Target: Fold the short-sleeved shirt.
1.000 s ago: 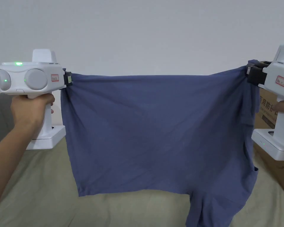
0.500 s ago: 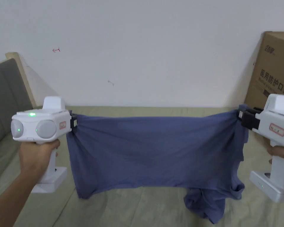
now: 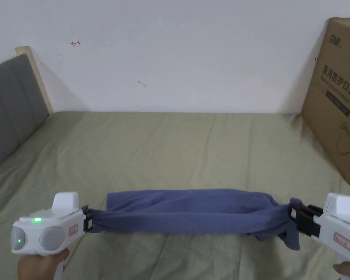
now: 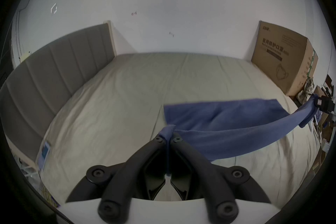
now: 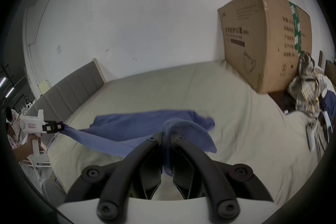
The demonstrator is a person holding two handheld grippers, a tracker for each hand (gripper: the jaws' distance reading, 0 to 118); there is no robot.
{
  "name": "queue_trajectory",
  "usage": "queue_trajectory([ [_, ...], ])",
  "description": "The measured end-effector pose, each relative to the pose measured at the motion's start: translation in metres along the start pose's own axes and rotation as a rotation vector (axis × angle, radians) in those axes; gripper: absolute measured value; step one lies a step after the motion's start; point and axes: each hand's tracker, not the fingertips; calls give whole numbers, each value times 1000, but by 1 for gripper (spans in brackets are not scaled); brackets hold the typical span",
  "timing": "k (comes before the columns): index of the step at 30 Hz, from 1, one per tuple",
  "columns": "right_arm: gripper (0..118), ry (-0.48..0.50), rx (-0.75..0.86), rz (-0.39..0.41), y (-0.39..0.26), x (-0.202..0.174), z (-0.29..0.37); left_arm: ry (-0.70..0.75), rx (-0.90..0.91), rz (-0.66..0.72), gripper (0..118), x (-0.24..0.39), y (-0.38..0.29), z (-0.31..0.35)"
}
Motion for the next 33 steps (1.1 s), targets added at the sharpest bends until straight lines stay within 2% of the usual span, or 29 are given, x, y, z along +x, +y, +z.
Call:
queue_trajectory([
  [5,6,-2,-68,-23,-57,-8,37,3,-64,19,0,-10,-63,30],
  [9,6,0,-116,-77,-99,-13,67,6,-116,29,0,-16,-110,51],
  [10,6,70,-259,-277,-111,-22,78,8,-127,33,0,-18,-120,55],
  [12,6,69,-282,-299,-128,-24,90,10,-143,44,0,-20,-137,62],
  [16,6,66,-315,-333,-156,-41,114,23,-168,29,0,-20,-162,74],
  [17,6,25,-158,-151,-158,-41,116,23,-171,25,0,-21,-166,76],
  [18,6,21,-164,-148,-164,-40,120,24,-175,23,0,-22,-171,77],
  [20,6,9,-179,-156,-175,-43,123,25,-187,31,0,-23,-179,77],
  [21,6,13,-242,-251,-181,-45,124,29,-195,33,0,-23,-183,75],
  [22,6,8,-257,-267,-189,-25,118,33,-201,35,0,-23,-185,74],
  [26,6,-18,-295,-304,-202,-17,105,42,-244,25,0,-18,-197,67],
  [27,7,-54,-328,-279,-206,-16,101,44,-252,22,0,-17,-199,64],
  [29,7,-75,-352,-281,-207,-18,95,54,-250,15,0,-15,-201,63],
  [30,11,-197,-337,-188,-208,-15,90,59,-250,12,1,-13,-201,62],
  [31,25,-202,-338,-171,-206,-17,90,62,-256,14,11,-12,-199,62],
  [32,44,-211,-341,-145,-201,-20,91,61,-265,18,20,-10,-195,67],
  [33,67,-179,-351,-164,-194,-27,93,64,-271,26,35,-9,-191,70],
])
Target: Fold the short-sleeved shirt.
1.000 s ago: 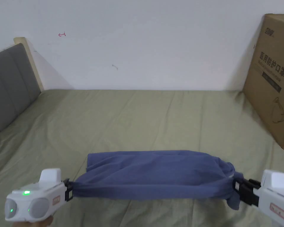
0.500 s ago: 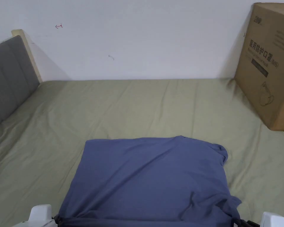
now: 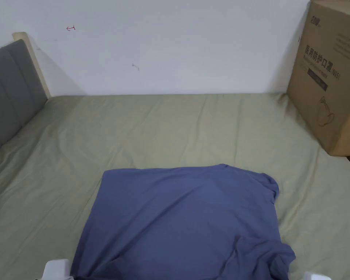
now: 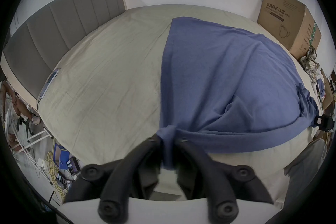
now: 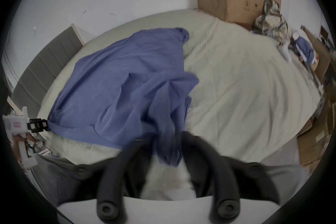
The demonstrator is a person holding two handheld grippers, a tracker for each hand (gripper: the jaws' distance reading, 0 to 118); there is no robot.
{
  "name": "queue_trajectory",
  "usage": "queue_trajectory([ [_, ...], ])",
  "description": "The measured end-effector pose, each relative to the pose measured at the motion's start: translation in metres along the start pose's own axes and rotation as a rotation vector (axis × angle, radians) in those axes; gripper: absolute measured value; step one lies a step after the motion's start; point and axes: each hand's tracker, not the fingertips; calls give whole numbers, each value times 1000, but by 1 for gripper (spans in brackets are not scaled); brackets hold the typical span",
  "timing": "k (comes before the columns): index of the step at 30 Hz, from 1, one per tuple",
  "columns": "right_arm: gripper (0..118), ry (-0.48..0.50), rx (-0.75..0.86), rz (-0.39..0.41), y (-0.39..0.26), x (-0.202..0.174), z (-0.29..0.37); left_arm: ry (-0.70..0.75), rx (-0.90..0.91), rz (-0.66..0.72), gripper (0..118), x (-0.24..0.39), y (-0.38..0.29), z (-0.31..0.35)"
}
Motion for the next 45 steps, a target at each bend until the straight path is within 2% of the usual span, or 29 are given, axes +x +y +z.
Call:
queue_trajectory([
  [1,87,-26,23,21,3,-12,8,14,-9,15,65,1,5,4],
  [2,92,-48,43,45,10,-15,13,14,0,24,86,2,10,10],
  [3,92,-68,62,65,19,-19,20,1,37,41,104,2,16,18],
  [4,92,-95,179,158,32,-23,28,-16,95,46,113,4,23,29],
  [7,92,-100,336,178,61,-44,62,-37,260,56,113,13,46,71],
  [9,92,-113,410,159,79,-56,83,-40,362,51,113,21,62,97],
  [13,91,-133,585,200,105,-78,120,-39,542,17,113,36,87,140],
  [16,89,-130,666,242,116,-89,136,3,671,0,113,47,98,159],
  [18,86,-142,683,237,120,-96,141,19,726,-25,112,54,102,168],
  [20,69,-140,705,242,121,-98,145,2,775,-47,104,60,103,175],
  [21,51,-140,716,238,122,-102,147,-9,790,-50,94,63,102,178],
  [22,19,-140,727,238,121,-103,148,-19,797,-48,71,64,101,180],
  [23,0,-138,731,240,121,-104,148,-30,799,-48,45,65,103,179],
  [24,0,-146,738,243,121,-105,148,-45,796,-56,18,67,104,179],
  [25,0,-151,744,245,122,-106,147,-48,793,-57,0,70,104,178],
  [32,0,-146,745,246,121,-106,148,-59,714,-82,0,71,98,170],
  [45,0,-131,695,247,117,-100,133,-60,230,20,0,0,51,83],
])
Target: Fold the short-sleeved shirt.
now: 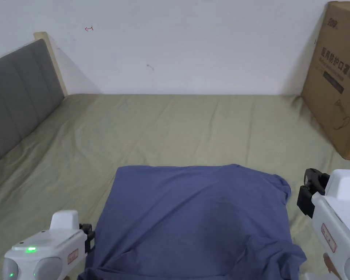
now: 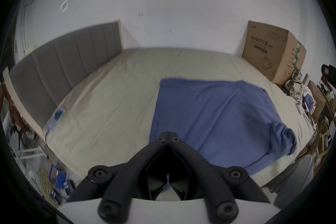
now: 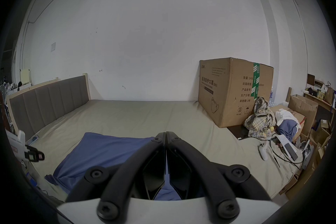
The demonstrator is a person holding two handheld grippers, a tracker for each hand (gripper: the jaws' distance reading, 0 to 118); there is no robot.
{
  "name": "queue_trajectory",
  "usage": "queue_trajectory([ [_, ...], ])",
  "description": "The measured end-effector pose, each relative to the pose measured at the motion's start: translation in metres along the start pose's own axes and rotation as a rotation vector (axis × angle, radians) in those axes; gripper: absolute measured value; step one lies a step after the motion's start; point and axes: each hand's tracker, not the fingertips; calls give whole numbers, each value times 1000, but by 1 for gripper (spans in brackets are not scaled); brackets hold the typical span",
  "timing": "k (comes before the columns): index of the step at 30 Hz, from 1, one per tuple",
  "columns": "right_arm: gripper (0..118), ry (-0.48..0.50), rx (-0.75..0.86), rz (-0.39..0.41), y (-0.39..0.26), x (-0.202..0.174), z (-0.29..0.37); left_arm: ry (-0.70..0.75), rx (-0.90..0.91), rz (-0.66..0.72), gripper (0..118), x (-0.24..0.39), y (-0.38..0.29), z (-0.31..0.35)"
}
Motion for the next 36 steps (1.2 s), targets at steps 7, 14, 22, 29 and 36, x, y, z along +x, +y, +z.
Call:
queue_trajectory([
  [7,0,9,-22,1,-4,0,-4,28,-177,17,99,-19,-47,-25],
  [14,0,10,-49,-11,-14,3,-6,50,-212,5,103,-14,-68,-42],
  [22,1,-9,-96,-23,-29,15,-3,-21,-236,6,1,-14,-74,-56],
  [29,96,-34,-380,-29,-102,30,-9,-18,-181,-24,1,-17,-63,-42],
  [36,89,10,-637,-37,-186,25,-22,-26,-163,-18,1,-13,-57,-39],
])
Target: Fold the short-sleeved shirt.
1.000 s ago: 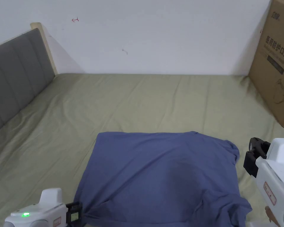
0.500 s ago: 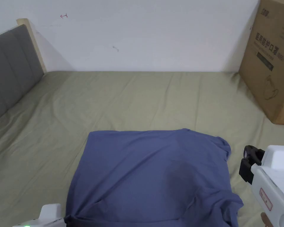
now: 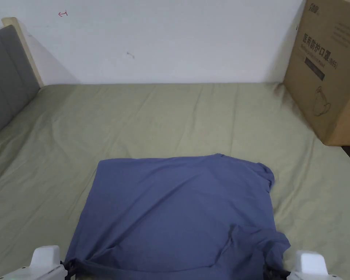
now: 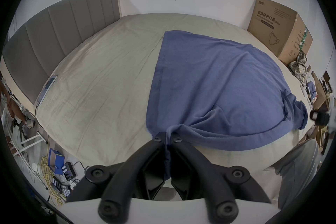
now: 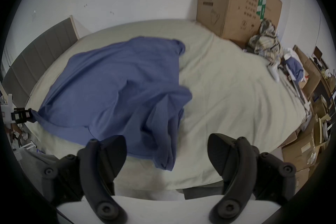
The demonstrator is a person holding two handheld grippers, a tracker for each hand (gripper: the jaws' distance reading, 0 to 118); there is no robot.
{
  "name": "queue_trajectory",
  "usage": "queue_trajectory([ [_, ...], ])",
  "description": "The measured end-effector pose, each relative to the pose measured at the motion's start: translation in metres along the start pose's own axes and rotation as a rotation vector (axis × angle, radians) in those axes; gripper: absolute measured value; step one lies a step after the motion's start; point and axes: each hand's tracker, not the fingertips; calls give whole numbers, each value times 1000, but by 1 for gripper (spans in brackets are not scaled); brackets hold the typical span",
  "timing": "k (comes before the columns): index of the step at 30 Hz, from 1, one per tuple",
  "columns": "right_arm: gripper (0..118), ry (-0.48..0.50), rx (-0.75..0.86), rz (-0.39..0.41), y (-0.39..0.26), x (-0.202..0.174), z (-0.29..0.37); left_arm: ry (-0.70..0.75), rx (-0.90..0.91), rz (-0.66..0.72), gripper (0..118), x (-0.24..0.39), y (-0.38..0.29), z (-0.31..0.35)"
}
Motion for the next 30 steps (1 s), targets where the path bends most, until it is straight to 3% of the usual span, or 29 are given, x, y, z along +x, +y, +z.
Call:
queue_trajectory([
  [2,64,21,-22,-22,-5,1,-11,0,2,2,1,2,0,0],
  [3,45,33,-29,-37,-7,2,-14,1,1,1,1,2,1,0],
  [4,18,44,-2,-65,-6,2,-16,1,1,2,1,2,1,0],
  [5,6,41,2,-67,-5,2,-19,0,0,4,1,1,2,0],
  [13,5,69,85,-50,16,7,1,-1,30,32,1,-3,18,6],
  [20,5,41,251,-40,82,11,15,5,101,30,1,-3,73,1],
  [30,5,-4,228,-14,156,15,-63,20,68,-53,1,14,154,-75],
])
